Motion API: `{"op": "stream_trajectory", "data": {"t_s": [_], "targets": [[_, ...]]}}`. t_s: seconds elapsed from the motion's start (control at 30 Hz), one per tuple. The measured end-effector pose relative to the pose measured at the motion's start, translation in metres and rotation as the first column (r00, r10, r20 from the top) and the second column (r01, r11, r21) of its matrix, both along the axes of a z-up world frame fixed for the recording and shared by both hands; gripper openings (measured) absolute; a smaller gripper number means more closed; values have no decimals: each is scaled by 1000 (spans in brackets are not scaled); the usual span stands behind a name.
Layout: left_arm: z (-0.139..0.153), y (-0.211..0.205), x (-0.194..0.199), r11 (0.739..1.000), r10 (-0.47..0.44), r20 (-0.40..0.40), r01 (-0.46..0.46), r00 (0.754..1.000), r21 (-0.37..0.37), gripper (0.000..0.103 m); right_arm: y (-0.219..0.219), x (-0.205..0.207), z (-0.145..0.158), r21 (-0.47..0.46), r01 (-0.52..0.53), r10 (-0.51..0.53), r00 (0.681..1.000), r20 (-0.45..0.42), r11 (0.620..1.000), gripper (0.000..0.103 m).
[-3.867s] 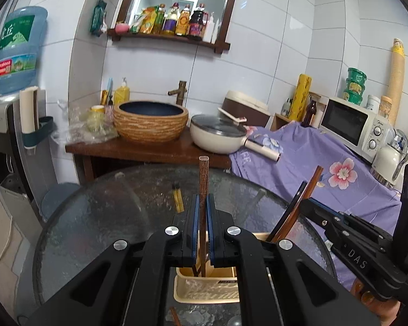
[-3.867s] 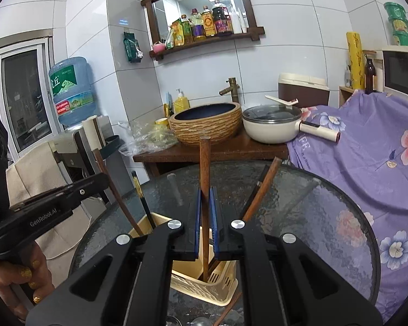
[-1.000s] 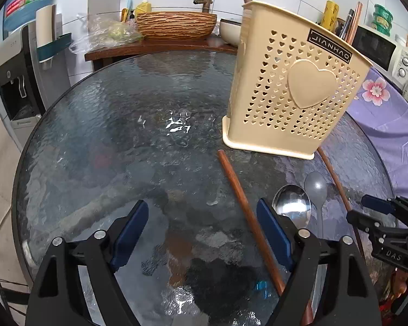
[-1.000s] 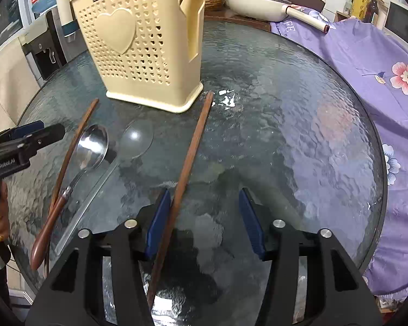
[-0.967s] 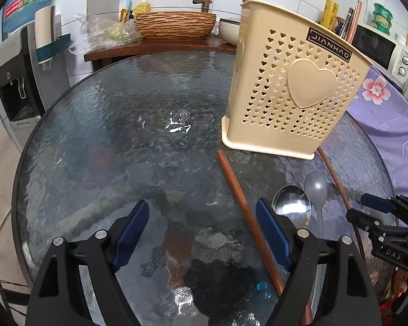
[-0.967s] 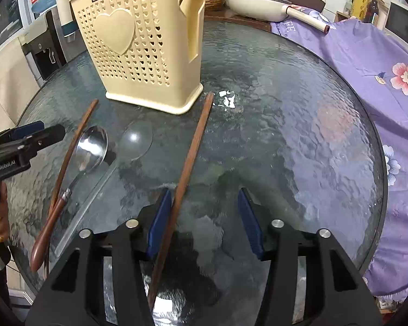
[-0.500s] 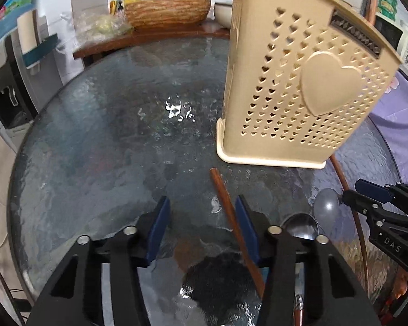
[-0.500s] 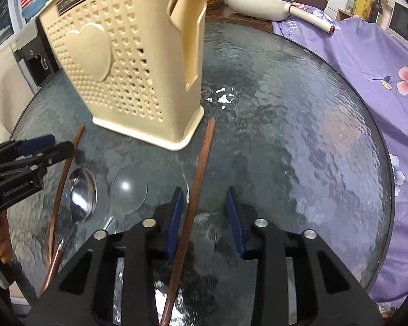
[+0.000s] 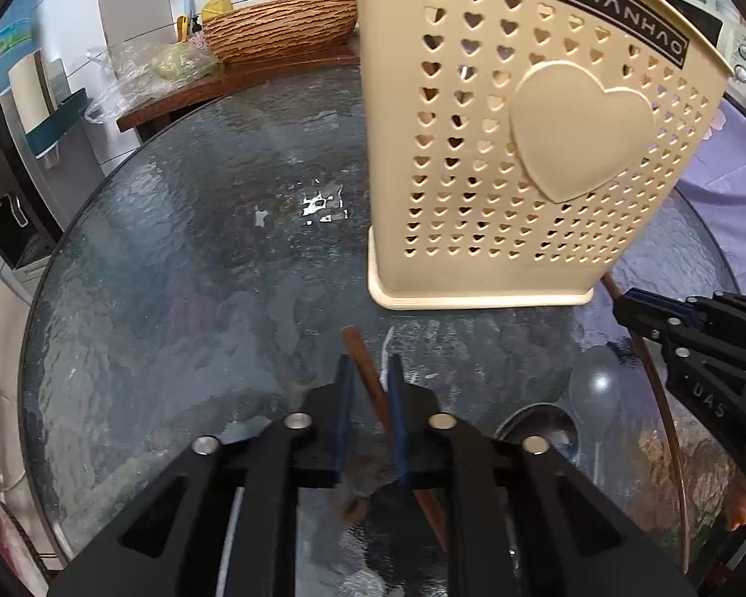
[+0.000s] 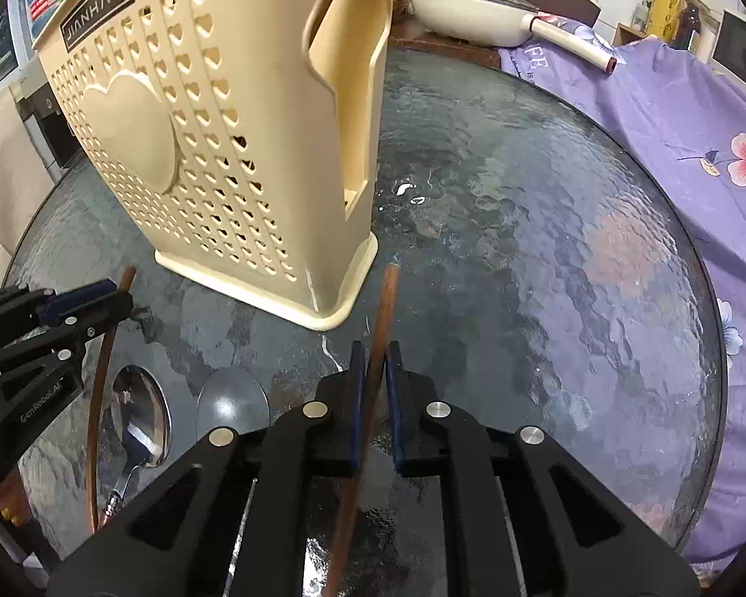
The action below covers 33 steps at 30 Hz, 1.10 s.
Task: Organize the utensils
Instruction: 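Close the right tool on a wooden chopstick while the left grasps another, then lift both wooden chopsticks and carry them above the cream holder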
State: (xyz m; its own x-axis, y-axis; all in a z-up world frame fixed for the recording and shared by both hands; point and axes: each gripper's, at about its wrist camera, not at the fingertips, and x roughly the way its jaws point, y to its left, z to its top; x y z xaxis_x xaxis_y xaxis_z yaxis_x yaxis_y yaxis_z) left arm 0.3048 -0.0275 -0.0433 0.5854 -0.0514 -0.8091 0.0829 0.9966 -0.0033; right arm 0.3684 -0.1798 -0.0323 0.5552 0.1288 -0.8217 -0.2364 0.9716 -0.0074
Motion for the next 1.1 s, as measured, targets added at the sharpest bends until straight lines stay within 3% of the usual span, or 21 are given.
{"op": "stream_trajectory", "data": {"t_s": [0.17, 0.47, 0.7, 1.1], "targets": [[0, 0, -3, 999, 8, 4, -8, 1000, -35, 11, -3, -7, -2, 29, 6, -6, 1000, 12, 1000, 7], [11, 9, -6, 991, 12, 28, -8, 1000, -133, 9, -29, -21, 6, 182, 17, -22, 999, 25, 983, 7], [43, 23, -16, 984, 52, 101, -34, 994, -175, 8, -44, -31, 28, 295, -5, -19, 997, 80, 955, 7], [95, 37, -43, 976, 68, 226, -18, 972, -218, 7, -44, -61, 79, 374, -87, 6, 977, 212, 924, 7]]}}
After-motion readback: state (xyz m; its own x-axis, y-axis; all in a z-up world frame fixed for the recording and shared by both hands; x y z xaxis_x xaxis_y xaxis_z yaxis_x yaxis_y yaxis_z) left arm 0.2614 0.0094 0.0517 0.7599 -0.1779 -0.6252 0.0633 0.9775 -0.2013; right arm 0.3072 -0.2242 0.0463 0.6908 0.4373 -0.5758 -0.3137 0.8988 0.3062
